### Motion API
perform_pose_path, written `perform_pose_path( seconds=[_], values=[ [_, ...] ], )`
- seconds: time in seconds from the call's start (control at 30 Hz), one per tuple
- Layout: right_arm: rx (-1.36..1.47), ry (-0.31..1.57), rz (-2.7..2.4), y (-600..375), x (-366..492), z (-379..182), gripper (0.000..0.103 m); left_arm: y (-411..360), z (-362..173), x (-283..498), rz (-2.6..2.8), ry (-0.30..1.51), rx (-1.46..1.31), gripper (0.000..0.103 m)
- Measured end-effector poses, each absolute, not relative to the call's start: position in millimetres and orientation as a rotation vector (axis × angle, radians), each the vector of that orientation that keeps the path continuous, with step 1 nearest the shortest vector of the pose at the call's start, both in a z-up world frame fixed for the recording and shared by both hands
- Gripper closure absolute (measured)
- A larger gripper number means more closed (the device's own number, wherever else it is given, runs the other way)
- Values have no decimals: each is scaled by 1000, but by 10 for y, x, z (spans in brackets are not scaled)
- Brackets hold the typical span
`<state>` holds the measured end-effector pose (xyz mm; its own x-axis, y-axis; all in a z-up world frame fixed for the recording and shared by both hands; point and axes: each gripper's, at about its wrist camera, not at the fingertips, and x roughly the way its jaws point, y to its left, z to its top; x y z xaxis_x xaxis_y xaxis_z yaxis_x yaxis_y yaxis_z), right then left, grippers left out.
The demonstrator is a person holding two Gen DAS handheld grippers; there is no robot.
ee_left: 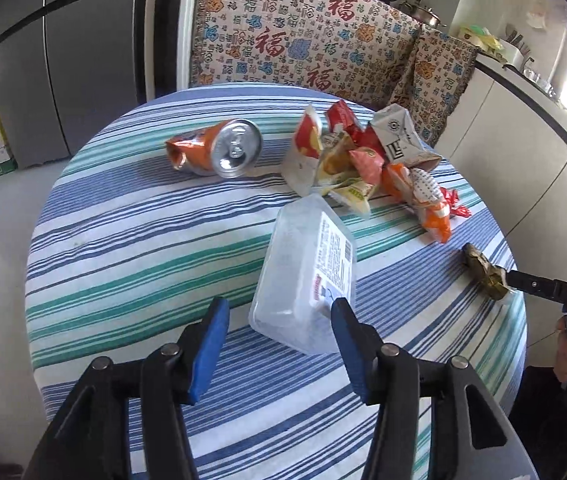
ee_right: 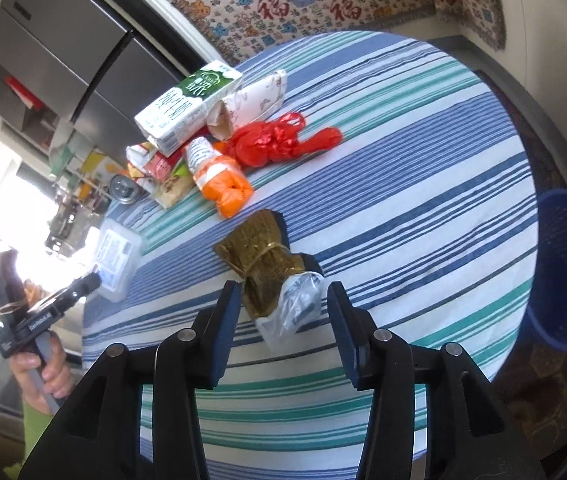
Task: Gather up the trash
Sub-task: 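Grasp the clear plastic box with the left tool while the right tool grasps the gold foil item, then carry the plastic box and gold foil item over the blue wastebasket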
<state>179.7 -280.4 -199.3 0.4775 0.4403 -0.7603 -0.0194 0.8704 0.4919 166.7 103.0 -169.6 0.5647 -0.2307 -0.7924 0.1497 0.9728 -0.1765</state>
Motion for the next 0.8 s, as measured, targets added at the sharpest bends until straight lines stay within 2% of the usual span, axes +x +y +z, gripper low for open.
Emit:
perform_pose_path(
  seconds=[0.13, 0.17, 0.23, 0.27, 0.4, 0.53, 0.63, 0.73, 0.77, 0.8],
  values=[
    [322, 1034, 251, -2786, 1767, -1891, 52, 1154, -1682, 1658, -220, 947, -87, 47],
    [286, 1029, 253, -2767, 1769, -1849, 47, 1150, -1667, 1641, -254, 941, -89, 43],
    [220, 1019, 278, -2705, 1764, -1775, 36, 1076, -1632, 1604, -310, 924, -63, 21],
    [188, 1014, 304, -2658, 1764, -1732, 29, 1017, -1618, 1596, -323, 917, -40, 18],
    [9, 1049, 419, -2332, 1824, -1628, 19, 838, -1709, 1692, -353, 930, 36, 18],
    [-214, 1143, 430, -1937, 1996, -1759, 19, 731, -1818, 1832, -345, 955, 108, 18],
    [-306, 1211, 418, -1734, 2149, -1893, 21, 667, -1884, 1924, -306, 969, 190, 18],
    [-371, 1264, 402, -1632, 2260, -2009, 32, 672, -1932, 2020, -273, 988, 217, 18],
    [-377, 1280, 396, -1625, 2293, -2039, 42, 681, -1945, 2044, -266, 994, 221, 18],
    [-379, 1290, 382, -1638, 2319, -2055, 58, 678, -1949, 2054, -265, 997, 228, 23]
  ],
)
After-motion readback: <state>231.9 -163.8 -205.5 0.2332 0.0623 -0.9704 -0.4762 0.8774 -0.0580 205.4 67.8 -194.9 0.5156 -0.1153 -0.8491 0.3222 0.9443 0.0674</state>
